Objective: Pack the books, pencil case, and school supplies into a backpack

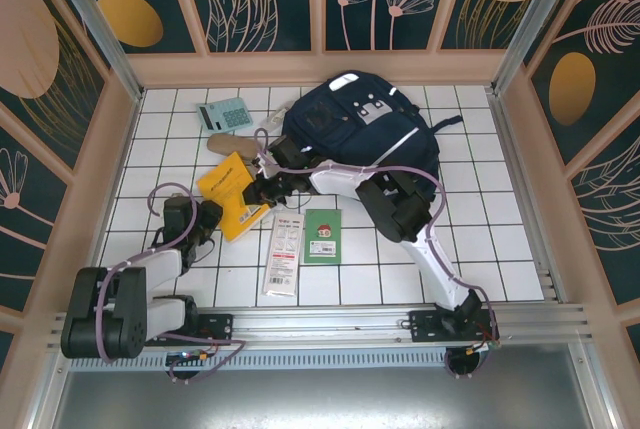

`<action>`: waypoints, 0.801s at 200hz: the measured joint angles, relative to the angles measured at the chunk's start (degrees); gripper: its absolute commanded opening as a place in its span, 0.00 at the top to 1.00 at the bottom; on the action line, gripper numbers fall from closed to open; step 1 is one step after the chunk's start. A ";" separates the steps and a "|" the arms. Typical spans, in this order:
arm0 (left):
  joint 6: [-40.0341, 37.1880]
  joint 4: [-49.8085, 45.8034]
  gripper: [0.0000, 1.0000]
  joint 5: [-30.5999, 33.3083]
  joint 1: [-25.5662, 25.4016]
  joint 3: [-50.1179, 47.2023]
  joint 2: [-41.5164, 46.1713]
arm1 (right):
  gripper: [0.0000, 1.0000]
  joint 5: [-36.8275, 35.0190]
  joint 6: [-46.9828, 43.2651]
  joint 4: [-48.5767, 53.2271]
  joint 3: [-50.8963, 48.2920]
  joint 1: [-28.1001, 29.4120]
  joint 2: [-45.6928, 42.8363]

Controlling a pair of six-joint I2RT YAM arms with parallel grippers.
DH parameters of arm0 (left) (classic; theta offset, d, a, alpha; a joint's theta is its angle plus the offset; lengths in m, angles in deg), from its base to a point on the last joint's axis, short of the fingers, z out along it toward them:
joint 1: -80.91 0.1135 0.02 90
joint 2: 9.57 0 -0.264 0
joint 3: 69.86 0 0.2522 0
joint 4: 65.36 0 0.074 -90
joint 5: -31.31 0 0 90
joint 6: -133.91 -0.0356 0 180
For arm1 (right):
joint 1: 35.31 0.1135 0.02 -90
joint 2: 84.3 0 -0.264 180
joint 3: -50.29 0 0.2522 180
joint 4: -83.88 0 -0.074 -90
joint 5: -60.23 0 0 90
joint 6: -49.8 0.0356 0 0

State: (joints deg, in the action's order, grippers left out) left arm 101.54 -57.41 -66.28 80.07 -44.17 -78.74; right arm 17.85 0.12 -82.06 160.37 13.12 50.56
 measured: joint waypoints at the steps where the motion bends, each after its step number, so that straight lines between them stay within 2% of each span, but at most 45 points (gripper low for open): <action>1: 0.11 -0.44 0.53 0.09 0.00 0.04 0.26 | 1.00 -0.02 0.00 -0.04 -0.11 0.00 -0.11; 47: -1.46 -12.83 0.48 1.46 0.00 3.26 10.08 | 1.00 -1.22 0.07 -3.82 -7.98 -0.28 -8.41; 98: -3.04 -16.57 0.47 1.92 -1.16 10.19 14.69 | 1.00 -5.81 0.44 -11.13 -22.82 -4.61 -23.98; 125: -4.46 -17.31 0.47 4.11 -6.64 14.43 13.27 | 1.00 -10.47 0.02 -12.50 -31.04 -8.66 -33.90; 160: -7.82 -17.46 0.47 9.44 -19.34 23.82 3.32 | 1.00 -16.85 -0.42 -12.52 -41.62 -14.60 -47.17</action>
State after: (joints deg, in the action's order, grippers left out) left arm 93.72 -74.87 -56.84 60.72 -20.35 -75.41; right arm 0.99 -0.30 -94.59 118.75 -1.48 3.40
